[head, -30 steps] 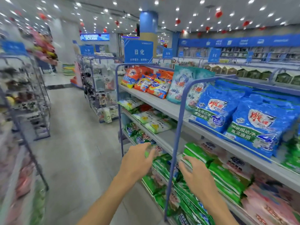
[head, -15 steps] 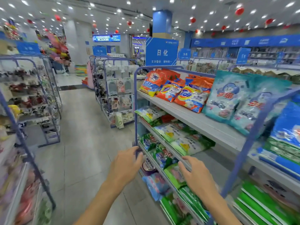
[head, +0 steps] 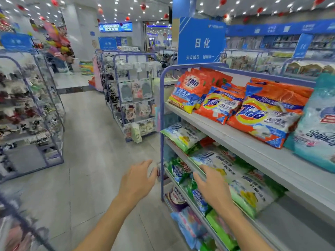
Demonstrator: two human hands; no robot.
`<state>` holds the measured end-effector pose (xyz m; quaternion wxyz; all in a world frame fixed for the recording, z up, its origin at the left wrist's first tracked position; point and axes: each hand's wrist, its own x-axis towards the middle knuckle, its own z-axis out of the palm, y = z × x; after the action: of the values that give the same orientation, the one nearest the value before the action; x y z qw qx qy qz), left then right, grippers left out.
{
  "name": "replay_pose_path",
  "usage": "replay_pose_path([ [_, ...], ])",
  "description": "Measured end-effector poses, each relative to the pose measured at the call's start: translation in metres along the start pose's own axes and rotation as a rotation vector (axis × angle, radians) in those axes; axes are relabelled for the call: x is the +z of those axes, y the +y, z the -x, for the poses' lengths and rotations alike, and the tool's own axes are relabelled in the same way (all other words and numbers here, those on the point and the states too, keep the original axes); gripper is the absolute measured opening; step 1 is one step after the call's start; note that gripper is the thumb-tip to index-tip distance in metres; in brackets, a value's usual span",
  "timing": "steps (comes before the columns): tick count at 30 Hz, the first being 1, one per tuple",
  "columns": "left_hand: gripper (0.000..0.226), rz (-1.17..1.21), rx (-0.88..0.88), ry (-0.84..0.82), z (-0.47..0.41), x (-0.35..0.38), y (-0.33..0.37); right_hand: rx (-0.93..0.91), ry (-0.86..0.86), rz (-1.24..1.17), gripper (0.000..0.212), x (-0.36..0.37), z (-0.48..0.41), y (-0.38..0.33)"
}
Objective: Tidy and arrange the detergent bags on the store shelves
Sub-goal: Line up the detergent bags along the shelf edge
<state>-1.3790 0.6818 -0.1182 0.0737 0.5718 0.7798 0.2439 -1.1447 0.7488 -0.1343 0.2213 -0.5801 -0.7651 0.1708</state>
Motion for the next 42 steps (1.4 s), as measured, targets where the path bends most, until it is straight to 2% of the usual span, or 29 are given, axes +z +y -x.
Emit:
replay_pose_path([
  [11,0.049,0.013,0.148,-0.159,-0.207,0.04,-0.081,0.234,0.037,-0.003,0.046,0.087,-0.148,-0.041],
  [14,0.04,0.039,0.152,-0.159,-0.252,0.051,-0.085,0.286,0.038,0.014,0.05,0.101,-0.18,-0.041],
  [20,0.047,0.07,0.144,-0.208,-0.334,0.083,-0.076,0.389,0.041,-0.028,0.057,0.126,-0.242,-0.02],
  [24,0.041,0.101,0.162,-0.222,-0.383,0.1,-0.069,0.468,0.032,-0.024,0.06,0.139,-0.283,-0.007],
  [28,0.051,0.123,0.215,-0.267,-0.434,0.133,-0.066,0.604,0.055,-0.051,0.049,0.155,-0.32,0.003],
  [29,0.053,0.126,0.244,-0.287,-0.445,0.145,-0.065,0.651,0.059,-0.072,0.052,0.16,-0.329,0.007],
  [32,0.059,0.124,0.328,-0.338,-0.48,0.182,-0.054,0.794,0.052,-0.167,0.081,0.17,-0.356,0.009],
  [35,0.063,0.09,0.376,-0.357,-0.52,0.219,-0.039,0.895,0.058,-0.332,0.085,0.18,-0.375,0.009],
  [37,0.07,0.092,0.287,-0.462,-0.545,0.238,-0.031,0.923,0.126,-0.499,0.092,0.192,-0.384,0.016],
  [40,0.083,0.115,0.179,-0.569,-0.573,0.257,-0.027,0.943,0.243,-0.649,0.116,0.215,-0.396,0.029],
  [42,0.071,0.156,0.159,-0.631,-0.586,0.262,-0.029,0.934,0.325,-0.753,0.122,0.222,-0.402,0.036],
])
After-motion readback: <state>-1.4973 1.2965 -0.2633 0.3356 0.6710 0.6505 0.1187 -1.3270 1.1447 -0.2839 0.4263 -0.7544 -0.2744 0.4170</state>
